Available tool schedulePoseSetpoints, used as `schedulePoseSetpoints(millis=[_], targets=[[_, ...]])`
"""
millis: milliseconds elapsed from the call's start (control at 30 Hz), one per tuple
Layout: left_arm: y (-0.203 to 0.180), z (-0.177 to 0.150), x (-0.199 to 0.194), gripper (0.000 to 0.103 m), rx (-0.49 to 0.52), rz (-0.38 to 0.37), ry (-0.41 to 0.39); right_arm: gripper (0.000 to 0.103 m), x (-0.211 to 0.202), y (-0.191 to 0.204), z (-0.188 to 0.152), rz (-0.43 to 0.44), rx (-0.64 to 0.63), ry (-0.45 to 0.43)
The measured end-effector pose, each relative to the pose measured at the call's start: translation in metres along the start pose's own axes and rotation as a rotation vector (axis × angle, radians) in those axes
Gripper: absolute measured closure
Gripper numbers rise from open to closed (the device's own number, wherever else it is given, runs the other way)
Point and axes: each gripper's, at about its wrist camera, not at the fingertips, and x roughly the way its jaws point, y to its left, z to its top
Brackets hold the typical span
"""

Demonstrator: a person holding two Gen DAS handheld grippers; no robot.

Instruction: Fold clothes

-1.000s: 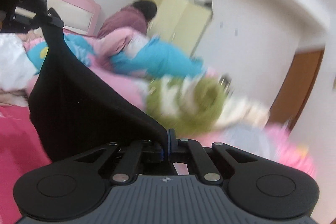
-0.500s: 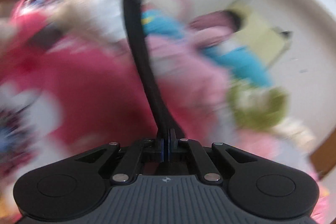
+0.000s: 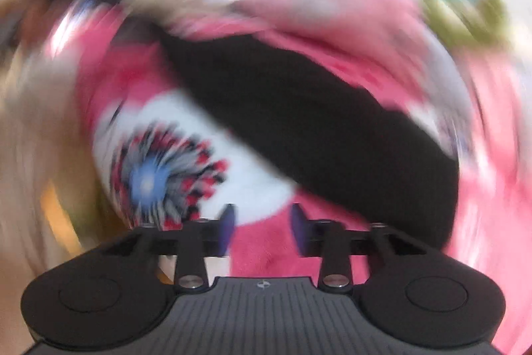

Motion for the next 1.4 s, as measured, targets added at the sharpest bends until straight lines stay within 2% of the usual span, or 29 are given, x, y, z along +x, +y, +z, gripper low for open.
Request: schedulePoseSetpoints(millis=[133,200,233,267,367,433,533,633,667,700,733,833,933,967,1000,1100,1300,1400], targets=[[-0.007,0.003,-0.019,0.06,0.069,0.036,-0.106,0.058,-0.019,-0.08,-0.017,0.072,0.672,-0.074],[-0.021,0.002,-0.027,0.048,0.178,-0.015,-0.167,0.058,-0.023,-0.115,-0.039,0.154,0.985,-0.121],[-0.031,0.001,-0.027,0.045,0.247,-0.058,-0.166,0.058,-0.023,-0.126,-0.046,0.18,1.07,-0.141],[-0.047,-0.001,-0.022,0.04,0.334,-0.113,-0.131,0.058,-0.021,-0.135,-0.052,0.193,1.139,-0.16],[-0.097,-0.014,-0.003,0.038,0.551,-0.274,-0.035,0.058,-0.018,-0.148,-0.05,0.097,1.129,-0.174],[-0.133,-0.03,0.016,0.038,0.666,-0.383,0.012,0.058,-0.014,-0.154,-0.049,0.101,1.121,-0.178],[-0.185,-0.055,0.051,0.038,0.827,-0.467,0.06,0.06,-0.003,-0.159,-0.051,0.114,1.111,-0.163],[-0.223,-0.072,0.079,0.038,0.94,-0.509,0.098,0.068,0.004,-0.158,-0.053,0.12,1.068,-0.148],[-0.232,-0.078,0.086,0.038,0.964,-0.51,0.101,0.075,0.008,-0.159,-0.052,0.111,1.046,-0.14],[-0.239,-0.082,0.09,0.038,0.988,-0.509,0.101,0.089,0.011,-0.158,-0.051,0.103,1.03,-0.135],[-0.244,-0.084,0.093,0.038,1.007,-0.51,0.102,0.093,0.011,-0.158,-0.052,0.098,1.018,-0.134],[-0.249,-0.095,0.093,0.038,1.04,-0.519,0.101,0.095,0.0,-0.162,-0.036,0.053,0.901,-0.174],[-0.251,-0.095,0.094,0.042,1.053,-0.509,0.093,0.096,-0.022,-0.155,-0.001,-0.006,0.67,-0.235],[-0.25,-0.094,0.093,0.047,1.047,-0.507,0.088,0.096,-0.03,-0.15,0.01,-0.027,0.578,-0.252],[-0.249,-0.093,0.093,0.05,1.036,-0.506,0.085,0.096,-0.03,-0.15,0.011,-0.041,0.553,-0.241],[-0.25,-0.089,0.096,0.054,1.014,-0.51,0.098,0.096,-0.024,-0.156,-0.002,-0.075,0.55,-0.178],[-0.246,-0.096,0.105,0.055,1.034,-0.52,0.15,0.095,-0.013,-0.168,-0.027,-0.143,0.545,-0.052],[-0.241,-0.093,0.104,0.055,1.005,-0.536,0.16,0.094,-0.025,-0.182,-0.045,-0.083,0.742,-0.111]])
